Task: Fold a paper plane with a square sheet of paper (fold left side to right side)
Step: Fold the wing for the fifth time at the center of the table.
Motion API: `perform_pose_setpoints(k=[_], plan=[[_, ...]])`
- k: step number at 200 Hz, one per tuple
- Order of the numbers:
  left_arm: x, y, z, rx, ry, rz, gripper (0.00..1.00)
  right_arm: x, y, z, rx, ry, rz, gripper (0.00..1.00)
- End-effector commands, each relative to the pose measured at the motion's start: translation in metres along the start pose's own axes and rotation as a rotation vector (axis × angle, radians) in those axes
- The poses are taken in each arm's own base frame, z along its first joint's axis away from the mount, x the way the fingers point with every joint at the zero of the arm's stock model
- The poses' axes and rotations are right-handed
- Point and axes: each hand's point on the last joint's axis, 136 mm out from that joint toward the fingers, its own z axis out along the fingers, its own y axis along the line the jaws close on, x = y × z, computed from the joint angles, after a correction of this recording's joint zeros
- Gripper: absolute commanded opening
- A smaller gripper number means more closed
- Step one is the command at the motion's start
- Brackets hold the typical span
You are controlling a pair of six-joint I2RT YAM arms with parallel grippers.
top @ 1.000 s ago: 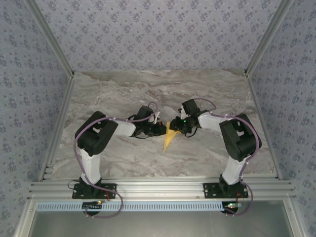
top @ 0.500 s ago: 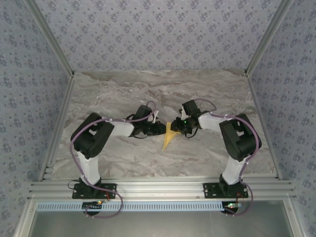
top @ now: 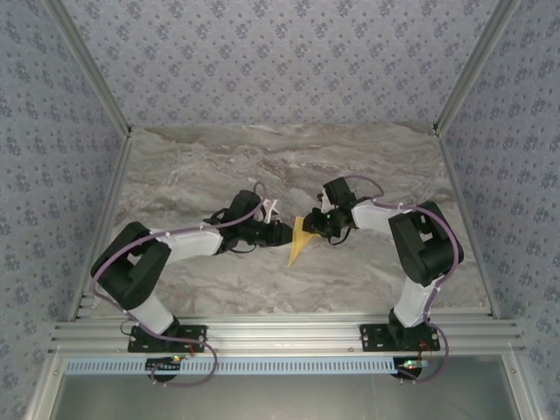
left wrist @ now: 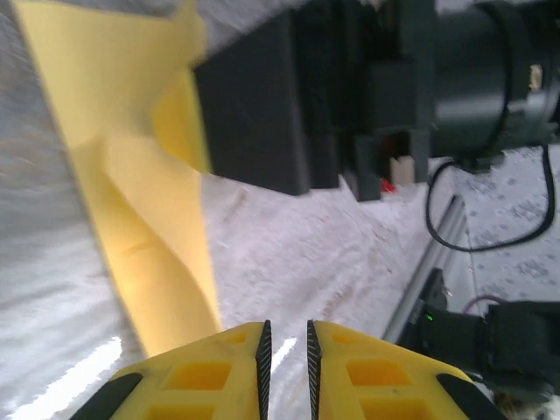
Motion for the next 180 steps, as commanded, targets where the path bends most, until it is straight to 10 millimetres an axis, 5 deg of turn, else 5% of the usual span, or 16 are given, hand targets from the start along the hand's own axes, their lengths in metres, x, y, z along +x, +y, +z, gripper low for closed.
perform_pose_setpoints(k=[1, 26, 68, 180], plan=[[0.005, -0.030, 0.007, 0.089, 0.036, 0.014, 0.20, 0.025, -0.036, 0.010, 0.119, 0.068, 0.040, 0.26], [0.012, -0.035, 0.024, 0.090, 0.076, 0.019, 0.20, 0.025, -0.035, 0.010, 0.117, 0.069, 0.037, 0.26], [0.016, -0.013, 0.039, 0.012, 0.100, -0.008, 0.20, 0.026, -0.034, 0.010, 0.117, 0.072, 0.033, 0.26], [0.031, 0.034, 0.048, -0.145, 0.137, -0.054, 0.19, 0.025, -0.035, 0.010, 0.125, 0.072, 0.029, 0.26]])
